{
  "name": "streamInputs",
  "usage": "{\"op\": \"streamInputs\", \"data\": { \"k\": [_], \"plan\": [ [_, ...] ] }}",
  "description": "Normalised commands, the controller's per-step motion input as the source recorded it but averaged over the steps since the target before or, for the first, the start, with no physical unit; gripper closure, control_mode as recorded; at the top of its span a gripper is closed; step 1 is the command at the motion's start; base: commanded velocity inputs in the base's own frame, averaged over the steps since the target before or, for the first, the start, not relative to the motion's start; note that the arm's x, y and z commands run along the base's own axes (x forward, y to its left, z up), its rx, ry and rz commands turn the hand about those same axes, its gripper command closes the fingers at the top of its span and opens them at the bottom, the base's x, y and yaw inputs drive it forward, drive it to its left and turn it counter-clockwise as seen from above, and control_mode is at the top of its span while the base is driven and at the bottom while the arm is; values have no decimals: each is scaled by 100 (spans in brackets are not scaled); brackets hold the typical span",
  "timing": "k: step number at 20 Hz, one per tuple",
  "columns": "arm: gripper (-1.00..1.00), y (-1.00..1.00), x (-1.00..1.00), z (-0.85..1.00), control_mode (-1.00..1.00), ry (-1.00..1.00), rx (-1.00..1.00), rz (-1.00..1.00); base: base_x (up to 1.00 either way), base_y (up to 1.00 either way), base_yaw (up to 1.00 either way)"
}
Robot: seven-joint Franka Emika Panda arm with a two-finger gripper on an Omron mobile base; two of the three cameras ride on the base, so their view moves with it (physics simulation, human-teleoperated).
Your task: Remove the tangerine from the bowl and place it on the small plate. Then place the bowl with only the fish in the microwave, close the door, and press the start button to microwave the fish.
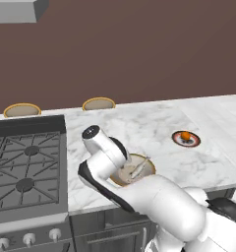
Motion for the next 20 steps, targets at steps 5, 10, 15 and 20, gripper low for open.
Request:
{"op": "streamInputs", "data": {
  "k": [5,10,15,20],
  "plan": [
    [-100,0,23,-44,-100,10,-12,0,0,0,0],
    [-100,0,23,-49,-100,9,-16,0,0,0,0],
    [-100,0,16,-11,-100,5,-12,0,0,0,0],
    [-100,0,6,0,-100,0,-12,0,0,0,0]
  ]
}}
